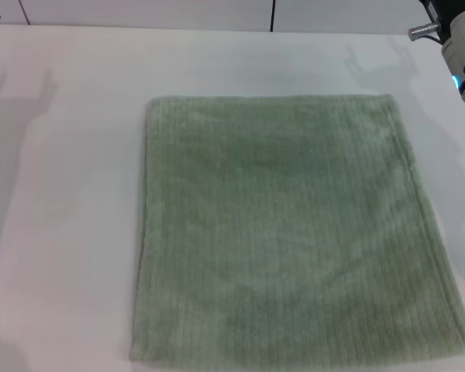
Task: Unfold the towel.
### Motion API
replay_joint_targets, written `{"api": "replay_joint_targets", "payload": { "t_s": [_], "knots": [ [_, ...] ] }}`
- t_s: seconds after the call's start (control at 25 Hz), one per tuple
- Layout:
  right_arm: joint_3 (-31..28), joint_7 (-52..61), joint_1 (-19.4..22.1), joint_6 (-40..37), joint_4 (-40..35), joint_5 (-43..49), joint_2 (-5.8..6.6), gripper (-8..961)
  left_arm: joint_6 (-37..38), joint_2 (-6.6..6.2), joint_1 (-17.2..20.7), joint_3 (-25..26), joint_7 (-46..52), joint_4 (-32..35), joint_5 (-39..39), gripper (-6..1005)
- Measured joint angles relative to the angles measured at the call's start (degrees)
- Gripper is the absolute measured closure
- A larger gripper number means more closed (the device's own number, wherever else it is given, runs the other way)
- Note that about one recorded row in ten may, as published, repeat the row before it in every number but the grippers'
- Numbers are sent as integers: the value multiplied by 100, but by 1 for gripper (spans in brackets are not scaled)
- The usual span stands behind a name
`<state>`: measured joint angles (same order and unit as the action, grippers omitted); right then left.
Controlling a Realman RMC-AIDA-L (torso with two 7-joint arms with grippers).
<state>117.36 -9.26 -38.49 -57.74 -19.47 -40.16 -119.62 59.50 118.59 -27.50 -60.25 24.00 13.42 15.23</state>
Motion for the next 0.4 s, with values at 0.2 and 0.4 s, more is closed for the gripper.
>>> {"api": "replay_joint_targets", "payload": {
  "t_s": [0.2, 0.4],
  "knots": [
    [52, 3, 16, 33, 82, -1, -2, 176, 72, 17, 53, 3, 36, -95, -81, 167],
    [162, 6, 24, 99, 63, 56, -6, 176, 195, 17, 84, 1, 199, -301, -93, 167]
  ]
}}
